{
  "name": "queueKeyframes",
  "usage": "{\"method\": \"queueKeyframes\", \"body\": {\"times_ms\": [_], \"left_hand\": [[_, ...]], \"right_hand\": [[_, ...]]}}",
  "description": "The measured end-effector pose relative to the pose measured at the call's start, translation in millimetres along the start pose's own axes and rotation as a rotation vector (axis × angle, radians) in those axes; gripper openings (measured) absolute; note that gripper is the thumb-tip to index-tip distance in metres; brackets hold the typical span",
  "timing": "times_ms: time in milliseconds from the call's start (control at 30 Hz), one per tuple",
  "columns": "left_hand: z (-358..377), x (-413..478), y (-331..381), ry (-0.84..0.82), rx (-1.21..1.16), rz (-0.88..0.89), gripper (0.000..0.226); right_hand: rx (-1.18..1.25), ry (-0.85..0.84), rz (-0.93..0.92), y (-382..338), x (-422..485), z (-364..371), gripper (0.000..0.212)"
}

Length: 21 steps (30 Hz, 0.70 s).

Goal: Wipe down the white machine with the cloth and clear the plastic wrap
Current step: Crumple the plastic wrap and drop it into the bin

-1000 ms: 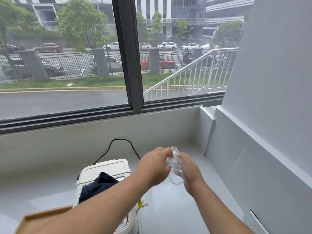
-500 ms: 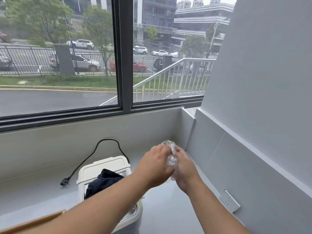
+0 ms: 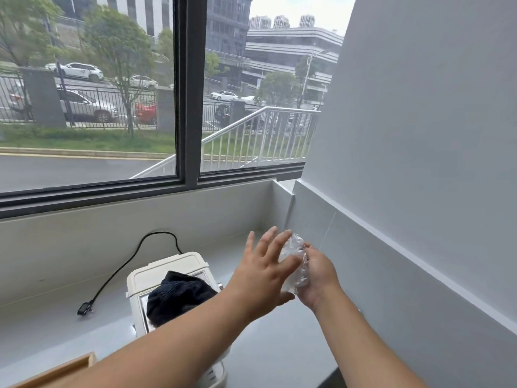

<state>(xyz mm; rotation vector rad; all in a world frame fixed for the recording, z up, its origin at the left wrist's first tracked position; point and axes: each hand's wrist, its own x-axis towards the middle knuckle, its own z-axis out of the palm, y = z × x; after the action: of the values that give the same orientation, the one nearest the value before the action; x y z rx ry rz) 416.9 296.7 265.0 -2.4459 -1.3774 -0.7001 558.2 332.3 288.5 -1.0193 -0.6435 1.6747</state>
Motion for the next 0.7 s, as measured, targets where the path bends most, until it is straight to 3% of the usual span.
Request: {"method": "queueKeyframes", "body": {"times_ms": [133,267,333,433,600,700], "left_hand": [[-12.5,-0.1,7.0,-0.056,-0.034,0.126,0.084],[-20.9,-1.8,13.5,-0.072,-0.099,0.231,0.069],[-22.2,-4.7,17.5,-0.084,-0.143,0.227,0.064],[-20.4,-9.5,26.4,-0.117,-0.210,0.156,0.059],[-21.3,-9.5,50.2,-0.069,-0.445,-0.069,0.047],[-21.0,-5.7,70.9,-0.035,-0.528,-0.105,0.050]], "right_hand": [[-0.065,-0.062,0.021,1.0,-26.0,-1.1,0.031],[-0.167,0.003,-0.004,9.3,-45.1,-8.4,0.037],[-0.199,0.030,-0.018,14.7,-53.5,-13.4,0.030],[-0.255,0.018,-0.053,20.4,-69.2,-22.7,0.018],[-0.199,-0.121,-0.023,22.5,-96.6,-42.3,0.060],[-0.115,-0.169,-0.055,16.6,-111.0,-50.5,0.067]]}}
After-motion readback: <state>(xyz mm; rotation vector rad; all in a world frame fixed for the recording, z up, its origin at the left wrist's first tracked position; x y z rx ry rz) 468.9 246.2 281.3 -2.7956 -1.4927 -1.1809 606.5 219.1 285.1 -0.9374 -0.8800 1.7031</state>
